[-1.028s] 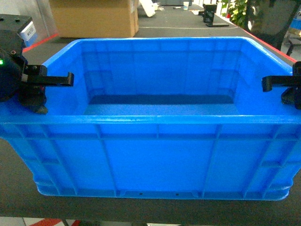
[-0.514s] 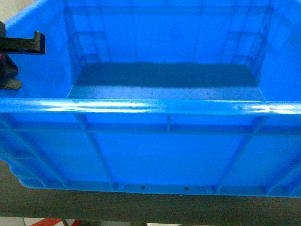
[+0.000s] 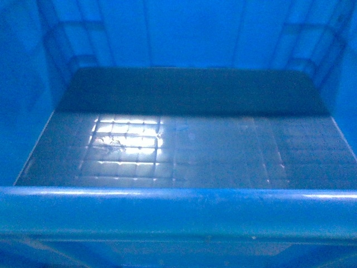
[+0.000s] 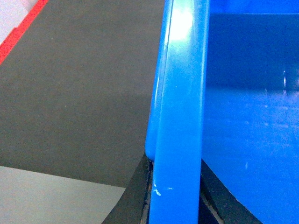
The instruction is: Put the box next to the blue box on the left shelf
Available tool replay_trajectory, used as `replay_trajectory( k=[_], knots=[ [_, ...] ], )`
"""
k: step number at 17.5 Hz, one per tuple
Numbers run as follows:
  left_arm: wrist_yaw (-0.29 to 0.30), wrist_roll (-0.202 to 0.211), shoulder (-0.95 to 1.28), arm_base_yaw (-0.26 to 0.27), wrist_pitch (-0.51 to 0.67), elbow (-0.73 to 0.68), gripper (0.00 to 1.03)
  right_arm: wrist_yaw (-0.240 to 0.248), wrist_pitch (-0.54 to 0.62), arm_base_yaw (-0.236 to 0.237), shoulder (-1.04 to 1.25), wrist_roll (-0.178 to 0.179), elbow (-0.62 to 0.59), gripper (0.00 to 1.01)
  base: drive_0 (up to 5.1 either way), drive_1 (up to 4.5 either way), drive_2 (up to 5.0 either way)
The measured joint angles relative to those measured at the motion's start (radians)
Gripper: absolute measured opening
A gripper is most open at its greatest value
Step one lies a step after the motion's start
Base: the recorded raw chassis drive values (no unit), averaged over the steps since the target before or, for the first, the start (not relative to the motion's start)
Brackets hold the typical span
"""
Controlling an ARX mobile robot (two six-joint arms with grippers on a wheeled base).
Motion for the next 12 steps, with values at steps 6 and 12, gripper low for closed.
replay_trajectory(
  k=[6,12],
  knots=[
    [-0.014,0.005,-0.031,-0.013,0.027,-0.021,0.15,0.011,0.006,0.005,-0.034,-0.003,-0.012,0.10,0.0,0.00,0.0],
    [-0.015,0.008,-0.024,-0.012,0.026,-0.021,0.15,0.010,0.003,0.005,-0.026,-0.003,-0.015,0.10,0.0,0.00,0.0]
  ],
)
